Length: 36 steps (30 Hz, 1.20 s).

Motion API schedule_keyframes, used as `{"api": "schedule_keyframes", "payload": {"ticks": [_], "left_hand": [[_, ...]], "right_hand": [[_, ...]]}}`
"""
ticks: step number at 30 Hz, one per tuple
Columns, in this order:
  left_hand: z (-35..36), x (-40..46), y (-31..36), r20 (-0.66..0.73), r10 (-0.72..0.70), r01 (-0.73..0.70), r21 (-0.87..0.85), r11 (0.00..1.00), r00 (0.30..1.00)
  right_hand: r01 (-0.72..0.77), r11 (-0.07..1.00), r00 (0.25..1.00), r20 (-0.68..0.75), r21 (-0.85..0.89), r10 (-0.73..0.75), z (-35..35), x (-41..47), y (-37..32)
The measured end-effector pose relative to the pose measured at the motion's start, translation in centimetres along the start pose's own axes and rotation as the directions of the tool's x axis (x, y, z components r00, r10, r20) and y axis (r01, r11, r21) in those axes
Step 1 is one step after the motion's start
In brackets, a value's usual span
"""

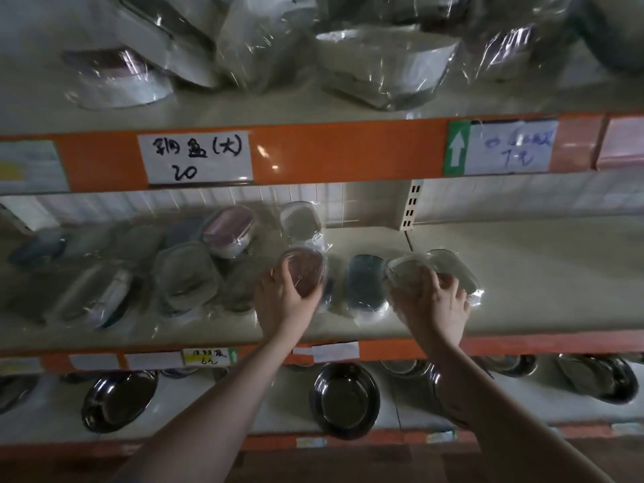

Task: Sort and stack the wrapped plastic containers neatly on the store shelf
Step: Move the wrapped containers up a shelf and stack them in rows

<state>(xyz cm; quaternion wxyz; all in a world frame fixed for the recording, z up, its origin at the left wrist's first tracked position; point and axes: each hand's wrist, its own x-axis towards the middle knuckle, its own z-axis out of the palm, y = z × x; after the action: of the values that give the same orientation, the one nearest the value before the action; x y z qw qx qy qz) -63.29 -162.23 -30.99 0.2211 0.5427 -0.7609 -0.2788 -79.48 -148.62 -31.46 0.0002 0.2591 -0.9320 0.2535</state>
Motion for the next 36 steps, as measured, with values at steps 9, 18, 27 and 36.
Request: {"api": "schedule_keyframes", "payload": {"ticks": [9, 18, 27, 36], "left_hand": [[3.7, 3.7, 1.1, -0.110, 0.014, 0.015, 0.255, 0.967, 0.994], [3.7, 4.6, 1.9, -0.069, -0.007, 0.025, 0.269, 0.963, 0.998], [-1.1, 0.4, 2.3, 0.061, 0.010, -0.030, 0.332, 0.943, 0.998], [-8.8, -7.1, 1.6, 0.014, 0.142, -0.136, 0.401, 0.906, 0.990]], "right_hand": [[-0.038, 0.999, 0.999, -0.020, 0.011, 0.039, 3.7, 4.6, -1.7], [-0.009, 1.000, 0.998, 0.054, -0.006, 0.009, 5.0, 7.0, -2.0], [0.096, 0.995, 0.982, 0.162, 0.010, -0.096, 0.6, 2.6, -1.3], [0.277, 0.961, 0.942, 0.204, -0.027, -0.266, -6.1, -5.3, -3.0]]}}
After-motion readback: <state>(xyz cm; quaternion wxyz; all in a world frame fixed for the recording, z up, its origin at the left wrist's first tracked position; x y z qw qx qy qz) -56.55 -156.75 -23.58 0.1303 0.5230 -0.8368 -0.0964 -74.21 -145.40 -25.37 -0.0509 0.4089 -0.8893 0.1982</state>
